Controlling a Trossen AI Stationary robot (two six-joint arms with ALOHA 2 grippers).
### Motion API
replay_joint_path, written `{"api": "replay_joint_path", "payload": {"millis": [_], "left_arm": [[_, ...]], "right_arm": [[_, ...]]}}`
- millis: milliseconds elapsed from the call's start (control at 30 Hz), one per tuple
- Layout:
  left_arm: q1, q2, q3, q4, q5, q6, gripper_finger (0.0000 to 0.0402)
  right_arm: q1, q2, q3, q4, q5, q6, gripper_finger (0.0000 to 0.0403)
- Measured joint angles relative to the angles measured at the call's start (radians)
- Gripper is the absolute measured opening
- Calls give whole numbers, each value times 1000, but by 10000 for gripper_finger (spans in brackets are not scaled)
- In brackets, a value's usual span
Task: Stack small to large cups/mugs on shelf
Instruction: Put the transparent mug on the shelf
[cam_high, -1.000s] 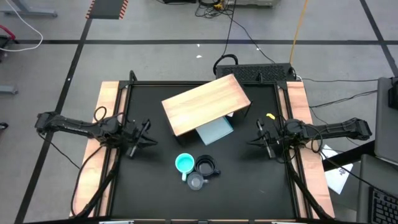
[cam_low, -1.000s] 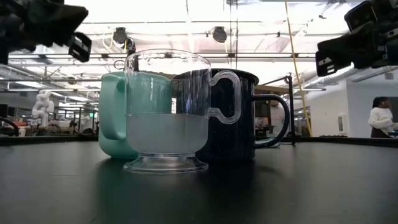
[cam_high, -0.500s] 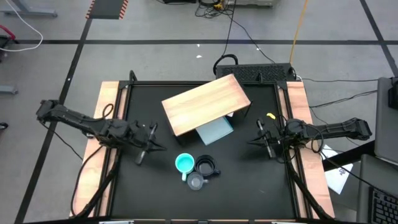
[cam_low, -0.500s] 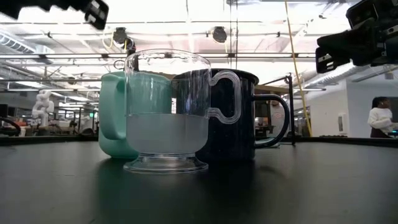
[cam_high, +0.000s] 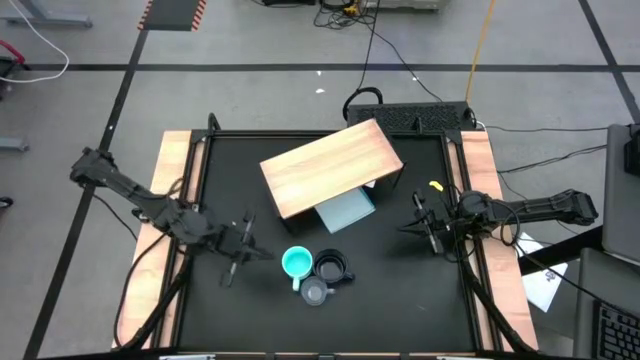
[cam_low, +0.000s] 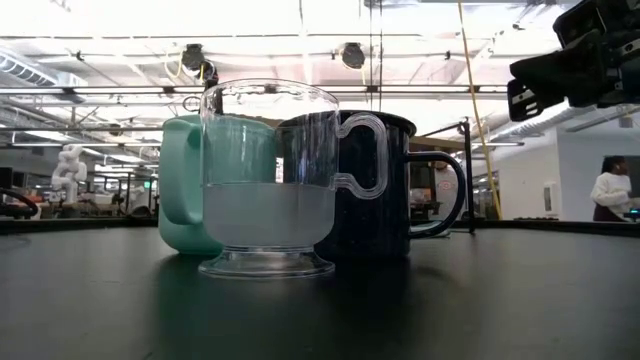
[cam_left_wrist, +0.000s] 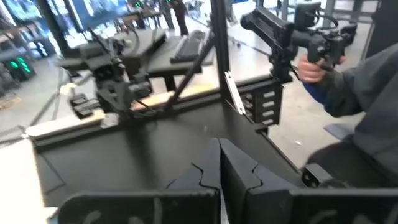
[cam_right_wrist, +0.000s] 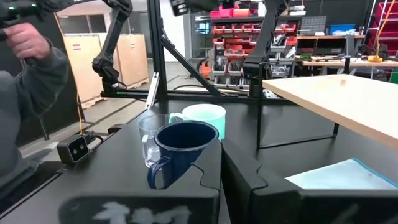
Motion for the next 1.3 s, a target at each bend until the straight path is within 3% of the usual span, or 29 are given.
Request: {"api": "replay_joint_path", "payload": {"millis": [133,333,533,833,1300], "left_arm": [[-26,152,90,-26,-3,-27,0],[-47,384,309,-220,-57,-61,0],[-27,540,494,-424,-69,-119,0],[10,631,640,-587,9,-212,0],[43,672,644,-597,111,-256,0]], "right_arm": [[0,0,0,1,0,-8,0],[0,0,0,3,0,-24,0],[0,0,0,3,0,-23,0],[0,0,0,-7,0,-23,0],[0,0,0,-11,0,-26,0]]}}
